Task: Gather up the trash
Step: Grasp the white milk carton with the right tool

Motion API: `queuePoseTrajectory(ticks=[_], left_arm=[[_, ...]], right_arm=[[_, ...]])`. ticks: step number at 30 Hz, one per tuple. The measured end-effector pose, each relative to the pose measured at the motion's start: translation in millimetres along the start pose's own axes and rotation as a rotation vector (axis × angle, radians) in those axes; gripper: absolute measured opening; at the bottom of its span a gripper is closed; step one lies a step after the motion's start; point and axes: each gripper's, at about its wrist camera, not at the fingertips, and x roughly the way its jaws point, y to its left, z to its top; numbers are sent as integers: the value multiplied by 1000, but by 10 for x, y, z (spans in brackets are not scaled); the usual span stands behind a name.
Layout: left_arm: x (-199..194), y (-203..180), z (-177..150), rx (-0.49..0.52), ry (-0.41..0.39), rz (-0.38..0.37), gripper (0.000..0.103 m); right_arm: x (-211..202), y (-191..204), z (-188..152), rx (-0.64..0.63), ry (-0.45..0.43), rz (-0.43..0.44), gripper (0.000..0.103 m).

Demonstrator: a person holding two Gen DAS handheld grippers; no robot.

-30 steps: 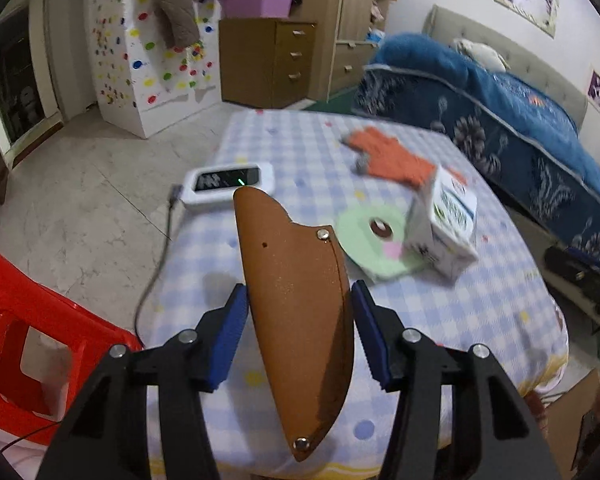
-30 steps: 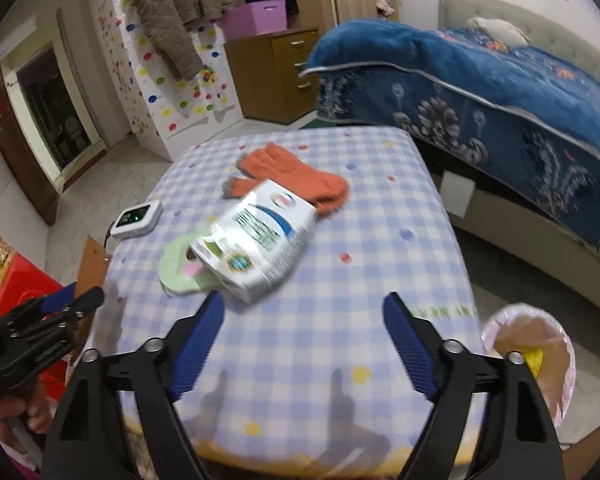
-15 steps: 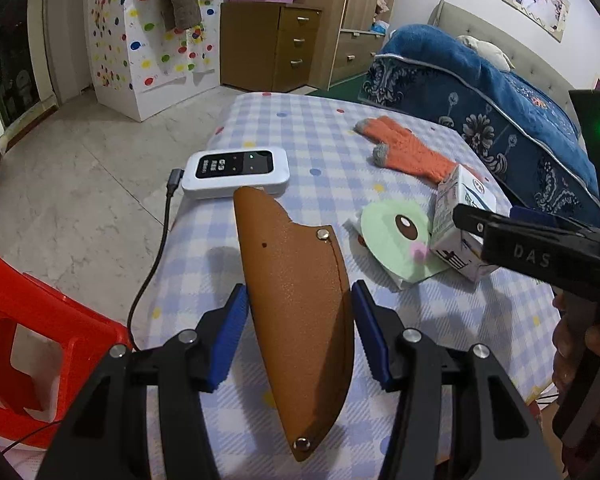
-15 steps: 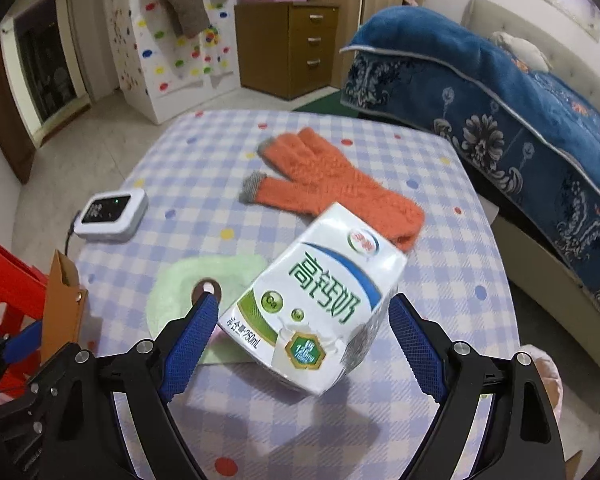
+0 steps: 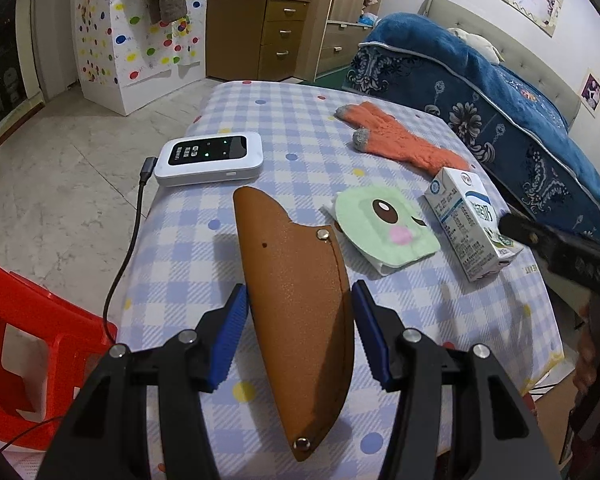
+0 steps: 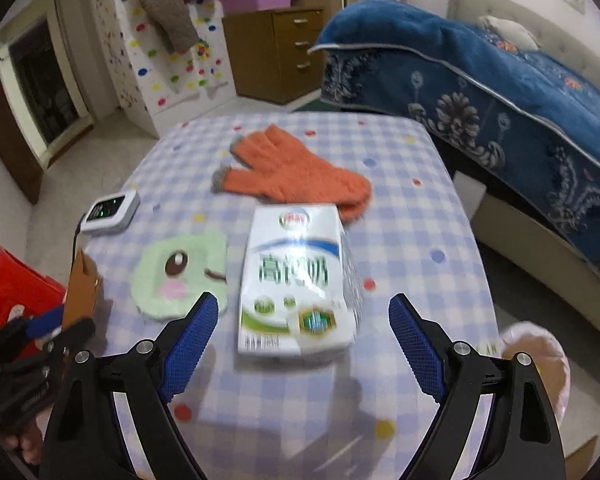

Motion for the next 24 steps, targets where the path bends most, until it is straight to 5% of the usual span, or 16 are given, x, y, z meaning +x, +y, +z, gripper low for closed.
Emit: queuePoseTrajectory(ticks=[12, 24], left_arm=[[65, -88, -24, 8, 31, 23, 52], [-151, -492, -202, 60, 22, -39, 52]], right_arm=[[445, -84, -7, 27, 118, 65, 81], [-303, -383, -414, 51, 7, 109, 78]])
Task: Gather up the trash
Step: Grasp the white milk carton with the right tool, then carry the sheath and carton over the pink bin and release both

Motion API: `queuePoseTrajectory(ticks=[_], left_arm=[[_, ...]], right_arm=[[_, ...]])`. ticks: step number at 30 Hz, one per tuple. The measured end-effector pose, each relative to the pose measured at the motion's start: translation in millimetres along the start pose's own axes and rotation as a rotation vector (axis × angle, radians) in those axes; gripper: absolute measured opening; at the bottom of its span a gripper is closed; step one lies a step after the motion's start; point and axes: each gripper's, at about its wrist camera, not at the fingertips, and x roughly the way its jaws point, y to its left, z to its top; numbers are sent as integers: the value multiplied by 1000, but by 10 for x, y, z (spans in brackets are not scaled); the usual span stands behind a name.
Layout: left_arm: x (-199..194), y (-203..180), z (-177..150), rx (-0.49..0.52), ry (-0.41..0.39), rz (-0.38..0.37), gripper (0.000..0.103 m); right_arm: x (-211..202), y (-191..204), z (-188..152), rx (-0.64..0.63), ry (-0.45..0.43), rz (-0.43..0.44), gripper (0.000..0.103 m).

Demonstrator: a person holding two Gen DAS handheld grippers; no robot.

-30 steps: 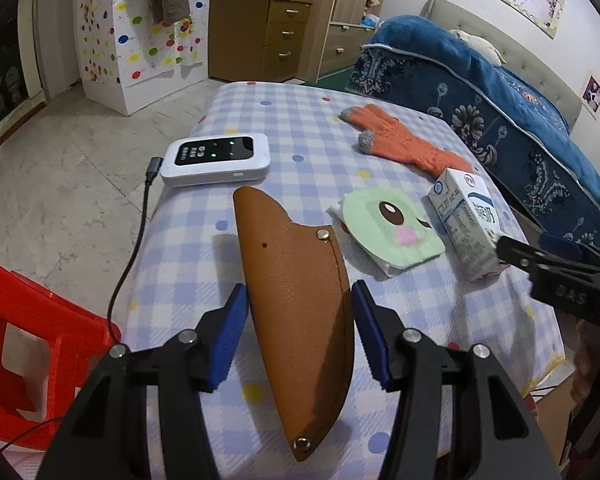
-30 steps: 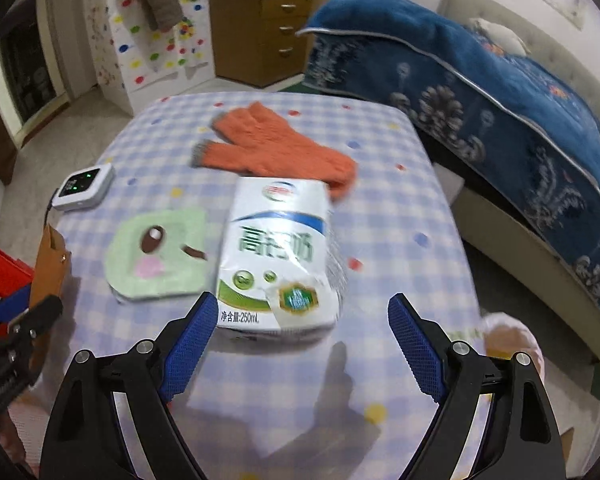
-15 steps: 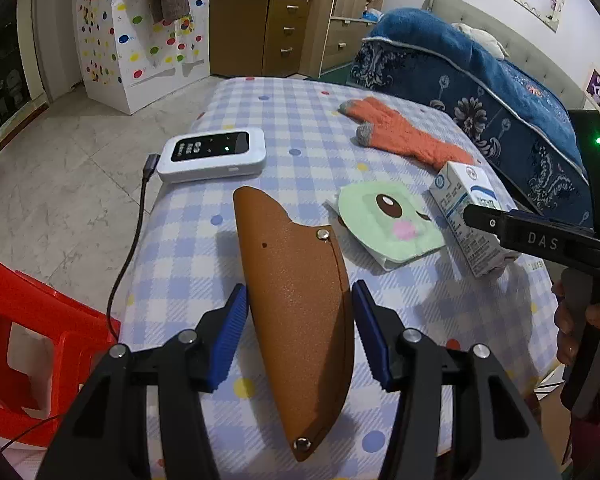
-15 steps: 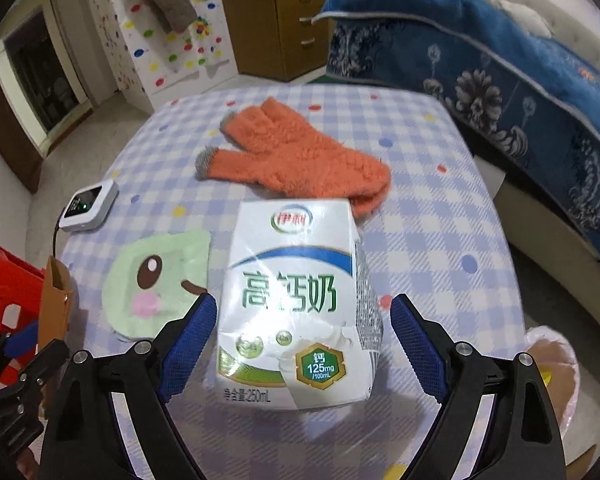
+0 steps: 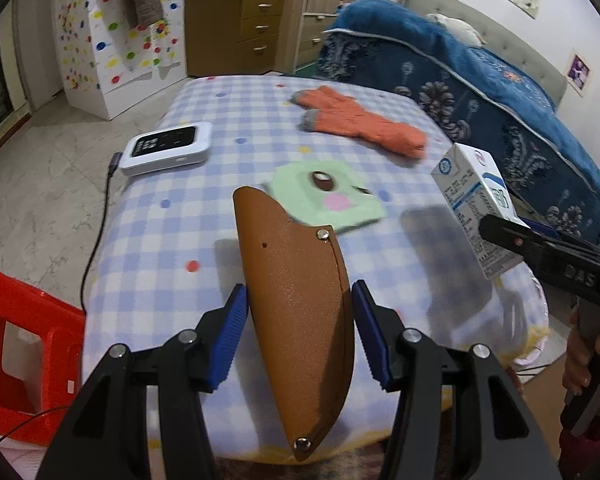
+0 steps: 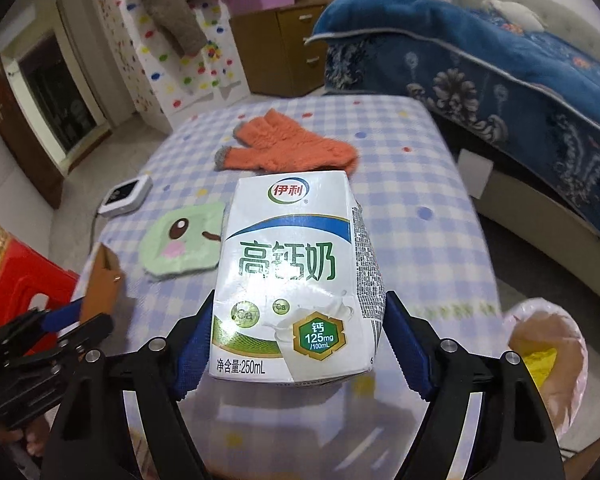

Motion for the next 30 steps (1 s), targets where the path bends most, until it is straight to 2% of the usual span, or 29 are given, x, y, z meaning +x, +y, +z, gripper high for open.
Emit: queuePoseTrajectory(ticks=[4, 10, 14, 17, 24, 30], left_arm=[[-121, -320, -42, 49, -24, -52, 52], [-153, -925, -123, 148, -24, -139, 52], [-67, -1435, -169, 236, 2, -190, 52], [9, -1816, -183, 302, 12, -231, 52], [278, -2573, -214, 407, 49, -347, 52], [543, -3037, -160, 453, 81, -395, 52]], right_arm=[[-396, -226, -176, 46, -42, 14, 78], [-862, -622, -480, 120, -100, -17, 78], [-1069, -948, -681, 186, -130, -67, 78], [-1218, -1277, -872, 257, -135, -146, 78], [-1337, -1967, -1258, 381, -118, -224, 78], [-1294, -2310, -1334, 437, -110, -265, 78]])
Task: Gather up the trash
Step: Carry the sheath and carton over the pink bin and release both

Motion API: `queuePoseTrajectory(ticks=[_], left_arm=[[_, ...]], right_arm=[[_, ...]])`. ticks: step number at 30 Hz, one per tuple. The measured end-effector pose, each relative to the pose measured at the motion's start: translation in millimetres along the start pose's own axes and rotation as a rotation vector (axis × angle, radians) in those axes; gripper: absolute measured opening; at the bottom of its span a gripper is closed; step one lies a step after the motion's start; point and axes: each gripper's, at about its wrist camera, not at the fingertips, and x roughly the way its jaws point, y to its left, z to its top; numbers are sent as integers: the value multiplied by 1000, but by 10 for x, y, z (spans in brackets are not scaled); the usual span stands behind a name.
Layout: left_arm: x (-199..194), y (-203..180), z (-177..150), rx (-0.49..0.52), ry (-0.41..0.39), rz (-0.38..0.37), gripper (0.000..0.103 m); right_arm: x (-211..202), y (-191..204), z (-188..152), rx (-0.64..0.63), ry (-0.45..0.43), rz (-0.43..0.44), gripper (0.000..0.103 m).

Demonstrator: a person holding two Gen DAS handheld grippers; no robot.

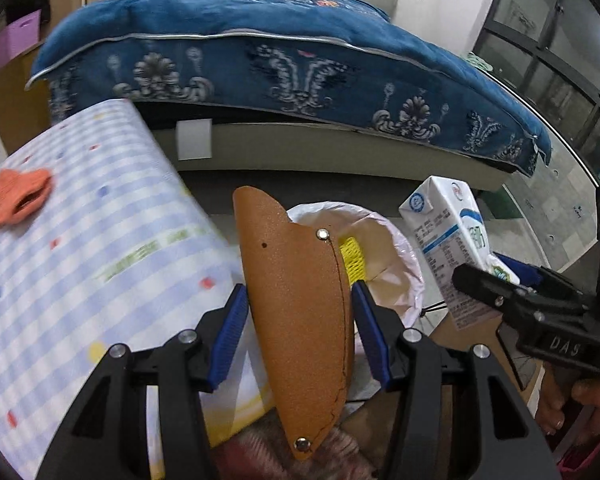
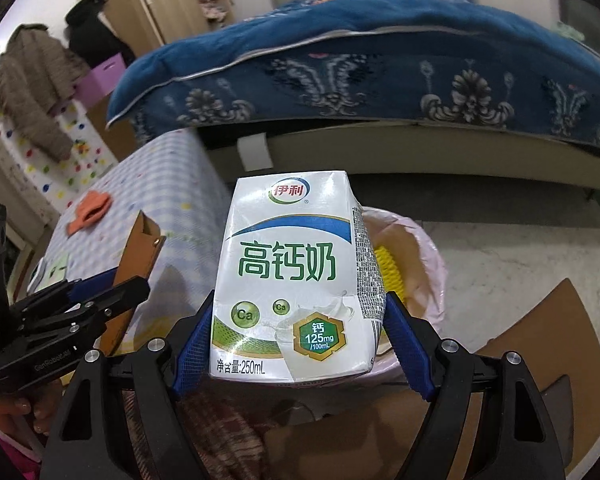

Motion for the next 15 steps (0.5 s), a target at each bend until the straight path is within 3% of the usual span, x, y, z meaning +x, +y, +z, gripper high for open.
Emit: queuePoseTrajectory(ticks=[11, 13, 14, 15], left_arm=[[473, -210, 464, 57, 1, -48, 53], [554, -230, 504, 59, 9, -54, 62], [601, -224, 513, 57, 19, -57, 76], [611, -211, 509, 54, 17, -55, 78]], right_arm=[[194, -317, 385, 63, -40, -10, 79], [215, -358, 436, 84, -49, 6, 81], [232, -391, 459, 102, -50, 9, 81], [242, -429, 468, 122, -52, 6, 84]])
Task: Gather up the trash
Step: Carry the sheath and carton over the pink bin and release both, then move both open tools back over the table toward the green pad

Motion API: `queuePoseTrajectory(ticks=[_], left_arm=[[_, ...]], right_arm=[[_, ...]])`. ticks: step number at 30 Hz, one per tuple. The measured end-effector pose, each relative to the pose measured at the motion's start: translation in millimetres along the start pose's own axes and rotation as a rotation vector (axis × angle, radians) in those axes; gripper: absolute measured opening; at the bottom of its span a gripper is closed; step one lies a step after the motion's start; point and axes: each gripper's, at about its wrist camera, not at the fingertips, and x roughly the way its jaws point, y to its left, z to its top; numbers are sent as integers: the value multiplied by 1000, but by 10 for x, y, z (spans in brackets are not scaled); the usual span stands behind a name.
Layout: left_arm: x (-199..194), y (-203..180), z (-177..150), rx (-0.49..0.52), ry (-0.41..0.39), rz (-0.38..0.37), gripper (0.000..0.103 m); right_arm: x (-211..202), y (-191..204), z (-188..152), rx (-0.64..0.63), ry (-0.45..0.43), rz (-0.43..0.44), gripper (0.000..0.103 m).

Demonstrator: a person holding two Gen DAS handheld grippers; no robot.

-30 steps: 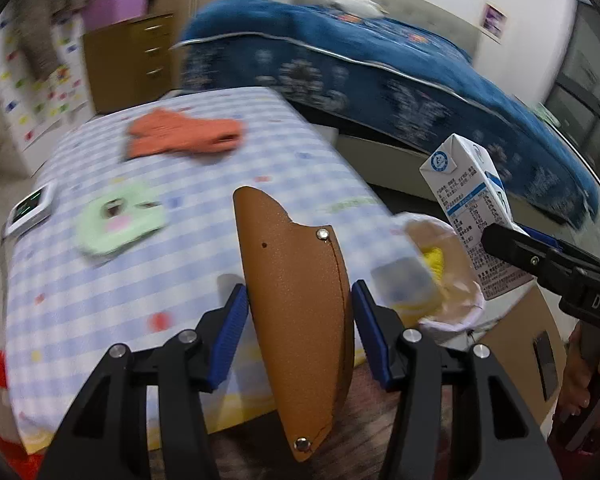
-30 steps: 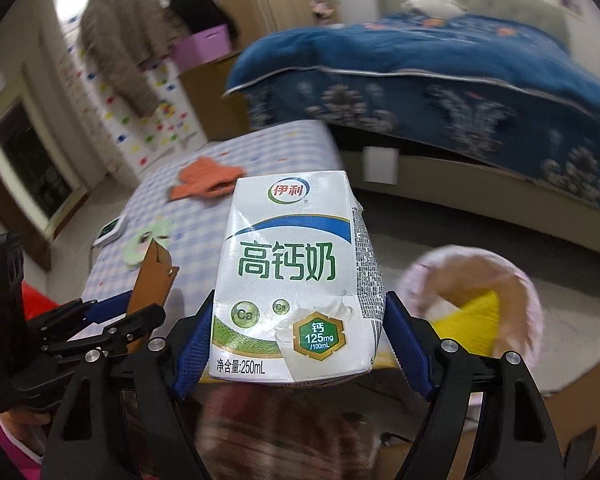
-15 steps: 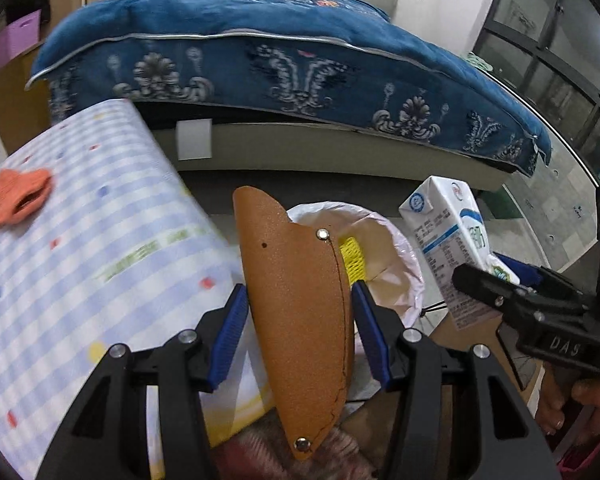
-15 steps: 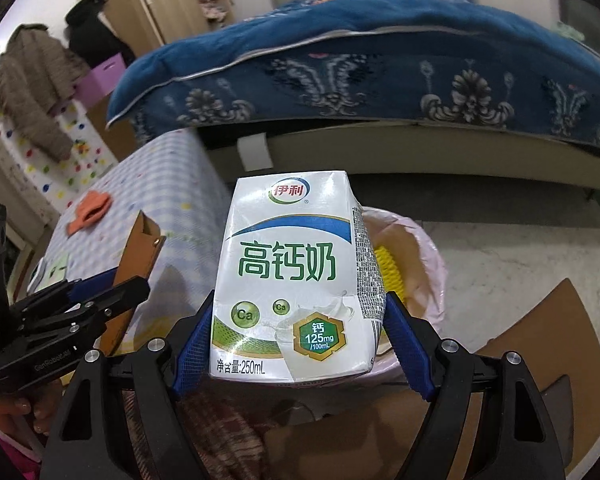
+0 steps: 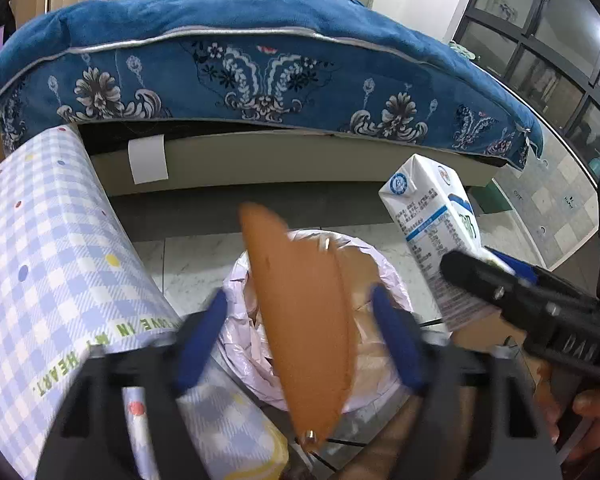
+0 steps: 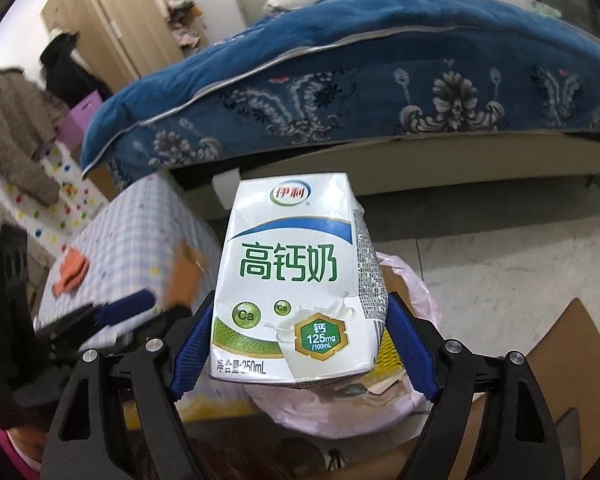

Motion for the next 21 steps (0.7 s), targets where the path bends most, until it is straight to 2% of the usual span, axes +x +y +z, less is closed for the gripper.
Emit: queuePoseTrajectory(ticks=[5, 10, 21], left_arm=[[-69, 135, -97, -22, 9, 30, 78], [-370, 255, -252, -33, -26, 94, 78], [-1193, 607, -732, -99, -102, 203, 78]], right_arm=[[-48, -119, -19, 49, -6, -13, 86], [-166, -63, -132, 44, 7, -21, 86], [-507, 536, -350, -70, -14, 5, 85]])
